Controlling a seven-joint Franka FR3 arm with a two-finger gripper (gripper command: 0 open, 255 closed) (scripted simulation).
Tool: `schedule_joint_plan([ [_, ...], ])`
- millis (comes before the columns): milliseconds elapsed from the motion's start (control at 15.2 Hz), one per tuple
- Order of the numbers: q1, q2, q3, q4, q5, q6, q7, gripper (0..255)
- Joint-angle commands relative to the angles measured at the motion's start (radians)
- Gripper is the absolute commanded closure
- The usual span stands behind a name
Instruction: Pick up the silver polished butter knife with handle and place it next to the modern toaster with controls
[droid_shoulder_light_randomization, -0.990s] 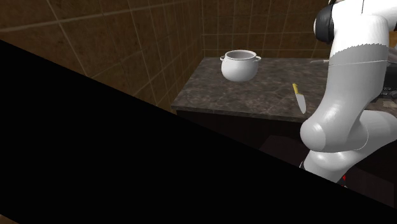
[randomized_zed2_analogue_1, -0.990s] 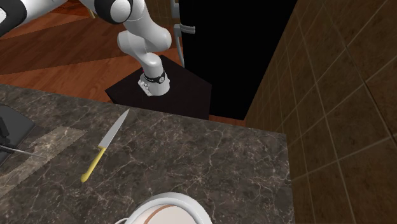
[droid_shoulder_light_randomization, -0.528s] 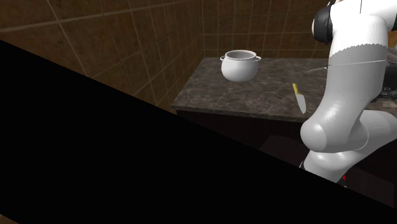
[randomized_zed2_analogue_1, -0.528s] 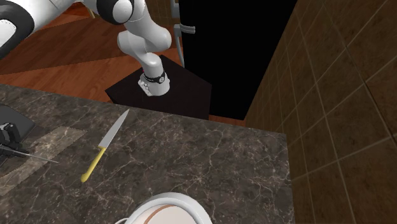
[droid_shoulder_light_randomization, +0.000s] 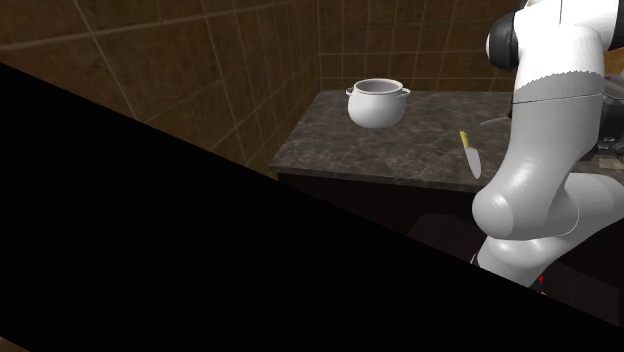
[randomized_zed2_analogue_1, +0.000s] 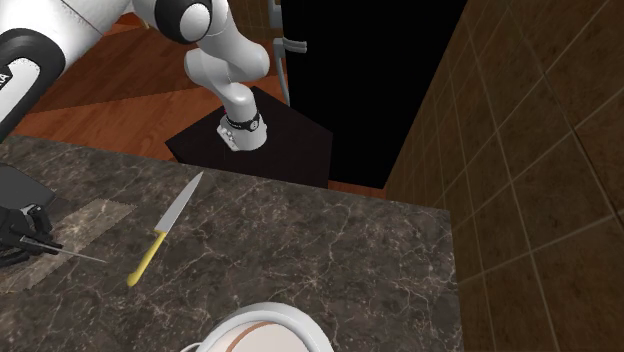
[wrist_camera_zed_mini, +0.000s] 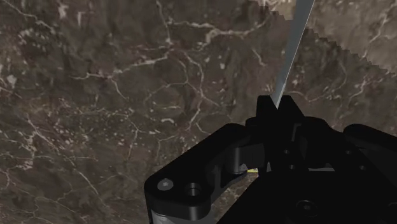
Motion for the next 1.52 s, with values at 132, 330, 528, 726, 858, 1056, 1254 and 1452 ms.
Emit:
schedule_joint_plan([
  [132, -0.003, 0.016, 0.008, -0.034, 0.016, 0.044, -0.016, 255],
  [330, -0.006, 0.031, 0.016, -0.056, 0.030, 0.075, -0.028, 255],
  [528, -0.010, 0.047, 0.025, -0.076, 0.045, 0.105, -0.040, 255],
  [726, -0.013, 0.059, 0.031, -0.087, 0.056, 0.124, -0.049, 255],
  [858, -0.012, 0.059, 0.030, -0.087, 0.056, 0.124, -0.049, 255],
  [1056, -0.012, 0.059, 0.030, -0.087, 0.056, 0.124, -0.049, 255],
  [1254, -0.008, 0.055, 0.028, -0.092, 0.054, 0.126, -0.047, 0],
  [1452, -0.009, 0.056, 0.029, -0.090, 0.055, 0.125, -0.047, 0],
])
